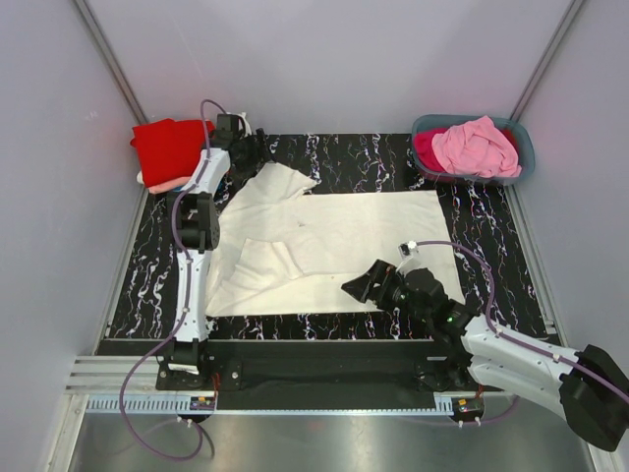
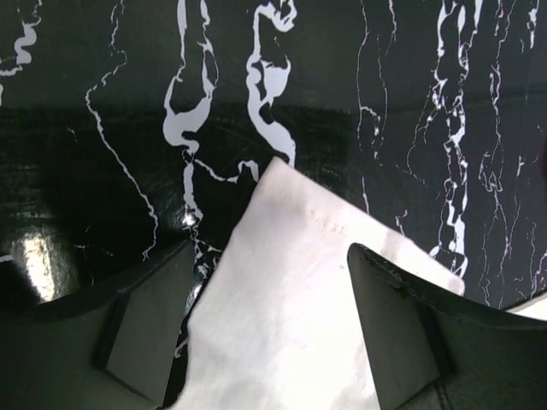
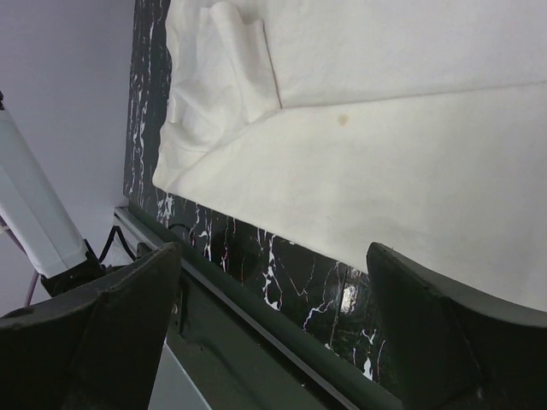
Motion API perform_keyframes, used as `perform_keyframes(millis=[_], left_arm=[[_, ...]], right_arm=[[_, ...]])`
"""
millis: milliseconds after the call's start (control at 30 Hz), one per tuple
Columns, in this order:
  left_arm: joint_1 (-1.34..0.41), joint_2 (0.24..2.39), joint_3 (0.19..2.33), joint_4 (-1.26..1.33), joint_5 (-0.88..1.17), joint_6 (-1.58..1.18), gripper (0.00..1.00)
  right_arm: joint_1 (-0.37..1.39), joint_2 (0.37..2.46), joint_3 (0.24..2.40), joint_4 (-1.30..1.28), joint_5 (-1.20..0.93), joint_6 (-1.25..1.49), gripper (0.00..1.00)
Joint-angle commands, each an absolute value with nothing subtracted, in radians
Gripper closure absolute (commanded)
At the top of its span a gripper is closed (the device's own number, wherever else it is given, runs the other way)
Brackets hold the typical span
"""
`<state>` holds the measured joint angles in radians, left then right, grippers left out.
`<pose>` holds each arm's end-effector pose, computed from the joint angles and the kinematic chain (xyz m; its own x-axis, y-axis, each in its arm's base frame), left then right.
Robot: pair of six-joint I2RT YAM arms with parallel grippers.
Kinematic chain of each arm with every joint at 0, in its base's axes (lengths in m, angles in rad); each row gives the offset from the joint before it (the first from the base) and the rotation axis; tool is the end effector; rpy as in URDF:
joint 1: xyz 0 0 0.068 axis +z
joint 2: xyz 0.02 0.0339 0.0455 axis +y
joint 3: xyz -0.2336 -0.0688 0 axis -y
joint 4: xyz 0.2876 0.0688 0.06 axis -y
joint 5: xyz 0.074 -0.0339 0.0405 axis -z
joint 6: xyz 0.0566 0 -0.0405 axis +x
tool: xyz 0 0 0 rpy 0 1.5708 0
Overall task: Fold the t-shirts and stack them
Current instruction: Fold the tshirt
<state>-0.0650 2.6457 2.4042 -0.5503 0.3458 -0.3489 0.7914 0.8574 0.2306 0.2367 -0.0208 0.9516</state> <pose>0.6059 -0.0587 0.1236 -0.7695 -0.2722 -0.5778 0.0380 0.8835 -0.4669 0.1791 0.1830 0.1204 -0.7453 0.4041 -0.5303 -0.2029 0.6202 0.7578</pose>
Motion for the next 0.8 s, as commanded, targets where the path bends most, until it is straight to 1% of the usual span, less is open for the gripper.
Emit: perform_keyframes(millis=[0,100,200,300,333,433,533,567,667,700,767], left_arm=[[-0.072,2.675,2.471,-0.532,0.342,-0.368,0.22],[-0.075,2.672,2.456,-0.528,0.389,-0.39,0.29],[-0.089,2.675,2.433,-0.532,0.411,-0.384,0.34],[-0.103,2.674,2.399,-0.531,0.434,-0.373,0.42],[-0.106,2.674,2.39,-0.532,0.439,-0.374,0.46],[-0.106,2.674,2.353,-0.515,0.446,-0.386,0.5],[-0.106,2.669,2.35,-0.514,0.439,-0.388,0.59],[-0.106,2.669,2.35,-0.511,0.436,-0.388,0.66],[-0.106,2.668,2.352,-0.508,0.433,-0.388,0.77],[-0.106,2.668,2.352,-0.506,0.433,-0.388,0.85],[-0.106,2.668,2.352,-0.503,0.434,-0.39,0.97]], right_arm=[[0.801,0.85,0.233,0.302,0.02,0.962,0.03],[0.799,0.865,0.241,0.302,0.021,0.963,0.03],[0.799,0.876,0.245,0.299,0.021,0.963,0.03],[0.799,0.876,0.244,0.298,0.025,0.966,0.03],[0.799,0.874,0.242,0.298,0.025,0.966,0.02],[0.799,0.873,0.242,0.298,0.026,0.968,0.02],[0.799,0.876,0.244,0.293,0.028,0.969,0.02],[0.799,0.876,0.244,0.291,0.029,0.969,0.02],[0.801,0.879,0.245,0.29,0.031,0.973,0.02],[0.799,0.88,0.245,0.288,0.031,0.973,0.02],[0.801,0.882,0.247,0.287,0.034,0.973,0.02]])
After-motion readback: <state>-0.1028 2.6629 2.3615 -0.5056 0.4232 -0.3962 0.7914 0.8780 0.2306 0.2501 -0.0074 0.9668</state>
